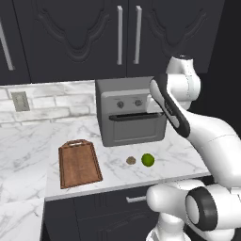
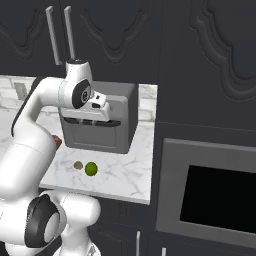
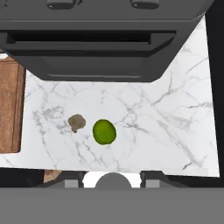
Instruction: Open the cabinet. Place the bowl and condiment on the counter. Then place the lime and garlic on the cutting board.
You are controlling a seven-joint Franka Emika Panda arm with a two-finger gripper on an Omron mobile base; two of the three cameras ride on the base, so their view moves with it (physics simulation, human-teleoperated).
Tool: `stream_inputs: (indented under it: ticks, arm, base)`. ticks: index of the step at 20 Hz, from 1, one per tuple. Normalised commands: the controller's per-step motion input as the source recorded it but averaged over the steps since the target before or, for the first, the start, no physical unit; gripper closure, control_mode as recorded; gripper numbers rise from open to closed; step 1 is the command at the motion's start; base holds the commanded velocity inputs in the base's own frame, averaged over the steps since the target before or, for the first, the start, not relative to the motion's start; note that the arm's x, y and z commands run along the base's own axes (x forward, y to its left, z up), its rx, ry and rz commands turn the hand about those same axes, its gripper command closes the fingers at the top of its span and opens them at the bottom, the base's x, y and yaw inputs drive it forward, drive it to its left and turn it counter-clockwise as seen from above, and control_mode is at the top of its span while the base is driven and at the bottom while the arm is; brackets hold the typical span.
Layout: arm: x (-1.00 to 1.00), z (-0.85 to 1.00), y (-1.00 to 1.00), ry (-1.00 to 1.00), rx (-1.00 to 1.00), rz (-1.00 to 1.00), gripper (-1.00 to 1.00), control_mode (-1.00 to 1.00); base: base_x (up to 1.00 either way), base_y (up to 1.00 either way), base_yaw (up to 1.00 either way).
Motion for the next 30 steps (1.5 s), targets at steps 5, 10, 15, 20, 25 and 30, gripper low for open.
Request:
stream_inputs:
  ticks: [5, 10, 15, 20, 25, 30]
  arm:
    - [-0.27, 0.0, 0.03, -0.1, -0.01, 0.0, -1.0, -1.0]
    - [-0.64, 0.0, 0.16, -0.33, -0.09, 0.0, -1.0, -1.0]
    - [-0.37, 0.21, 0.29, -0.34, -0.16, 0.0, -1.0, -1.0]
    - [0.0, 0.71, 0.23, -0.22, -0.12, 0.0, -1.0, -1.0]
    - [0.05, 0.81, 0.07, -0.1, -0.03, 0.01, -1.0, -1.0]
    - [0.27, 0.64, 0.04, -0.02, 0.0, 0.01, -1.0, -1.0]
  base:
    - [0.0, 0.0, 0.0]
    - [0.0, 0.0, 0.0]
    - [0.0, 0.0, 0.0]
    - [0.0, 0.0, 0.0]
    - [0.0, 0.0, 0.0]
    - [0.0, 0.0, 0.0]
